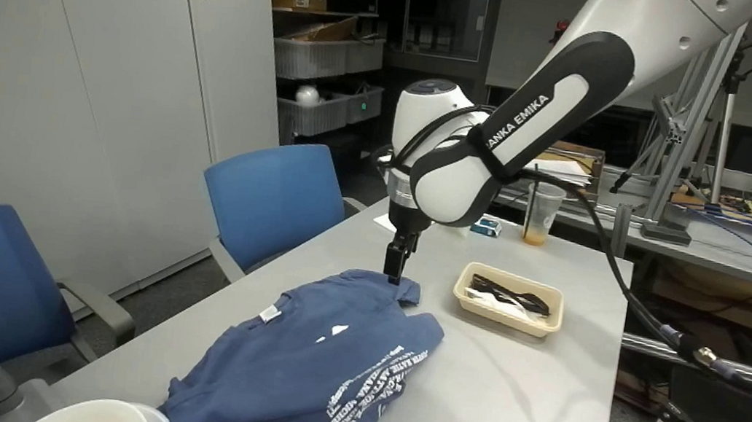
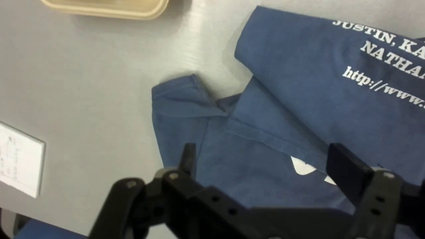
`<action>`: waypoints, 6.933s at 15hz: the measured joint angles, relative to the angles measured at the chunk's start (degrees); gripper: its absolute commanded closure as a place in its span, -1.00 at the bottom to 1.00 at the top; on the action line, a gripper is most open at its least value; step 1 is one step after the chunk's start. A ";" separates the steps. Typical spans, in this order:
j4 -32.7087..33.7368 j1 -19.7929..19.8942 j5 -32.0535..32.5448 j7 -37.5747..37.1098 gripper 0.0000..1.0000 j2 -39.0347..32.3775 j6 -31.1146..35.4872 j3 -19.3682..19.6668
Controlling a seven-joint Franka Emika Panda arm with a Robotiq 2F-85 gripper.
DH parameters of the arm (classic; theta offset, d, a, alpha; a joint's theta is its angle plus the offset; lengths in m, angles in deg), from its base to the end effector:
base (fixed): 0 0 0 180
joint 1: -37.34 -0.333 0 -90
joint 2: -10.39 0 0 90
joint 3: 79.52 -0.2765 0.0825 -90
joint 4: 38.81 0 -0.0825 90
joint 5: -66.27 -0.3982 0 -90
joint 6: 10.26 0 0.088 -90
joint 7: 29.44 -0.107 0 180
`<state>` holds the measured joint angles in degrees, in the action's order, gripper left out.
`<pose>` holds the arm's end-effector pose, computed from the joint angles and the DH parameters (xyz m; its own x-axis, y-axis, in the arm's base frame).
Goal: Fold the blue shirt twice
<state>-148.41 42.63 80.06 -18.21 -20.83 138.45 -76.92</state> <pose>0.6256 -0.0815 0.1761 0.9601 0.2677 0.0813 0.2483 -0.9493 0.1930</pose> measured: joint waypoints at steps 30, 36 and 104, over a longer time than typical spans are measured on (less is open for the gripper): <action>11.89 7.68 -2.00 14.52 -0.65 -16.24 4.75 -7.33; 15.35 9.60 -3.04 15.73 -0.62 -20.05 4.74 -8.91; 21.24 -0.63 -13.09 -1.87 -1.00 -21.35 -3.49 -11.43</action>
<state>-127.17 42.01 66.97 -20.08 -42.17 134.95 -88.36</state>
